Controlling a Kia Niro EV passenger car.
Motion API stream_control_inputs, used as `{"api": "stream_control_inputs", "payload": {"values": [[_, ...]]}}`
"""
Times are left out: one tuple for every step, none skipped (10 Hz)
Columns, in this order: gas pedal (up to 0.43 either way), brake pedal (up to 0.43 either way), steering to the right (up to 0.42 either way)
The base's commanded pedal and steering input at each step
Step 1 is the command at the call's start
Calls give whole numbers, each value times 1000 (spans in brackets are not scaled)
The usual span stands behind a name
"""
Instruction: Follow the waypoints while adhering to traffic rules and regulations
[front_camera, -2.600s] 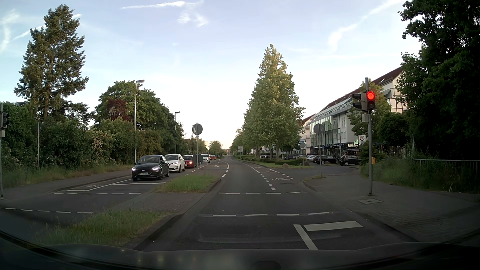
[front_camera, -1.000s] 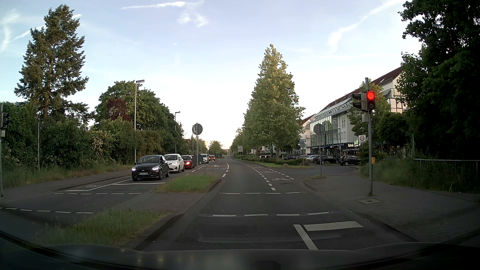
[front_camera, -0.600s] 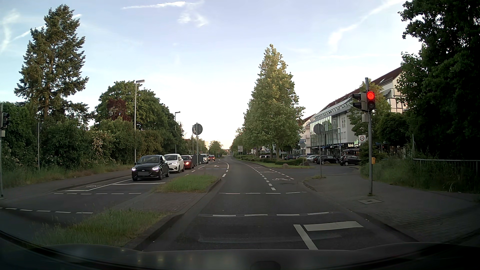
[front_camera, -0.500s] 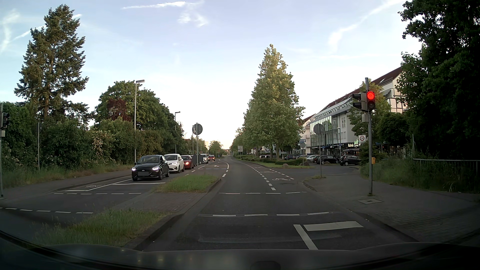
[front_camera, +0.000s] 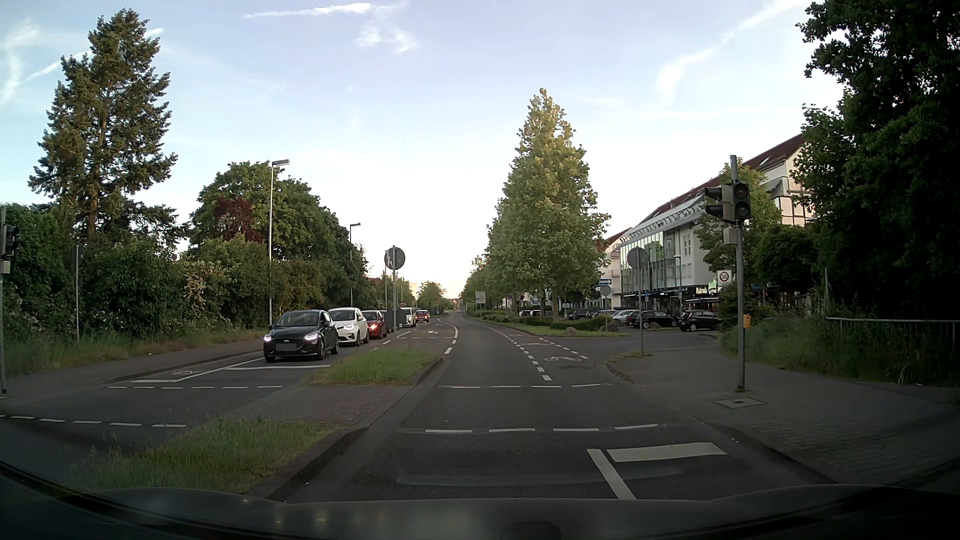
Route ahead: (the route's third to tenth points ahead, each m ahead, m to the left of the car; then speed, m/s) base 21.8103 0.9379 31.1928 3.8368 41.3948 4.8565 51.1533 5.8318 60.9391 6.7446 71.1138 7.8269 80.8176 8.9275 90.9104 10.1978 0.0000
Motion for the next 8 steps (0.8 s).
{"api": "stream_control_inputs", "payload": {"values": [[0,415,11],[0,415,11],[0,341,11],[0,140,11],[0,6,11],[0,0,11],[0,0,11],[0,0,11]]}}
